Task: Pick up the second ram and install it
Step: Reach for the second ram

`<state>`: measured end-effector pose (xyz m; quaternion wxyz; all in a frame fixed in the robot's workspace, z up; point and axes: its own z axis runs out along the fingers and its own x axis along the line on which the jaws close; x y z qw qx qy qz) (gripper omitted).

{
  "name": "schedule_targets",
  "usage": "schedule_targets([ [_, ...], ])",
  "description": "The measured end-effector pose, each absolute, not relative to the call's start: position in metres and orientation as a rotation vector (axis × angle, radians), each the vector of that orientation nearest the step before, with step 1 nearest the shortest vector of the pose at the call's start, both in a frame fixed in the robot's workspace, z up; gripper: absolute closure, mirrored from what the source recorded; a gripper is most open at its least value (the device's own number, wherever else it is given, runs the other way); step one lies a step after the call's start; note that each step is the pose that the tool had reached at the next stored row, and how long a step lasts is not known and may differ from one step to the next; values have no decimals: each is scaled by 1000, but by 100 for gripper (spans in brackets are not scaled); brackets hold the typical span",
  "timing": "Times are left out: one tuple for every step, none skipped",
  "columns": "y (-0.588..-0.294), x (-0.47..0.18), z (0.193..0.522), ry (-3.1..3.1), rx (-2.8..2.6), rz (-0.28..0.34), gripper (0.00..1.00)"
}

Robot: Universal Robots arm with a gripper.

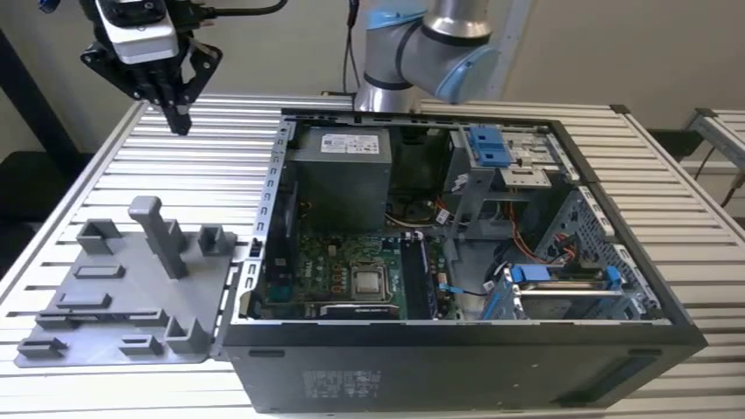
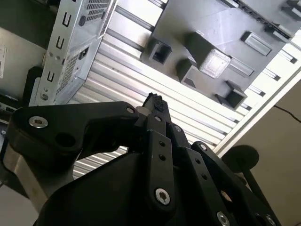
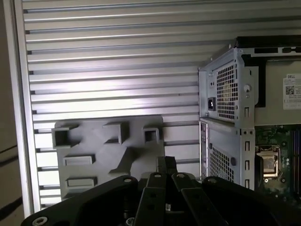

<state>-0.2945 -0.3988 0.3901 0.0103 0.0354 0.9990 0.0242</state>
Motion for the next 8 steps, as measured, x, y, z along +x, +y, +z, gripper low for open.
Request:
schedule_targets([
  [-399,-298,390,3118,110,76,89],
  [-399,-301,390,3118,110,76,89],
  [-399,-304,390,3118,110,76,89],
  [-399,-308,389,3118,110,76,89],
  [-399,-311,389,3118,110,75,89],
  [-399,-315,389,3118,111,75,89],
  [-399,-318,389,3118,111,75,89],
  [-399,-322,388,3118,110,76,89],
])
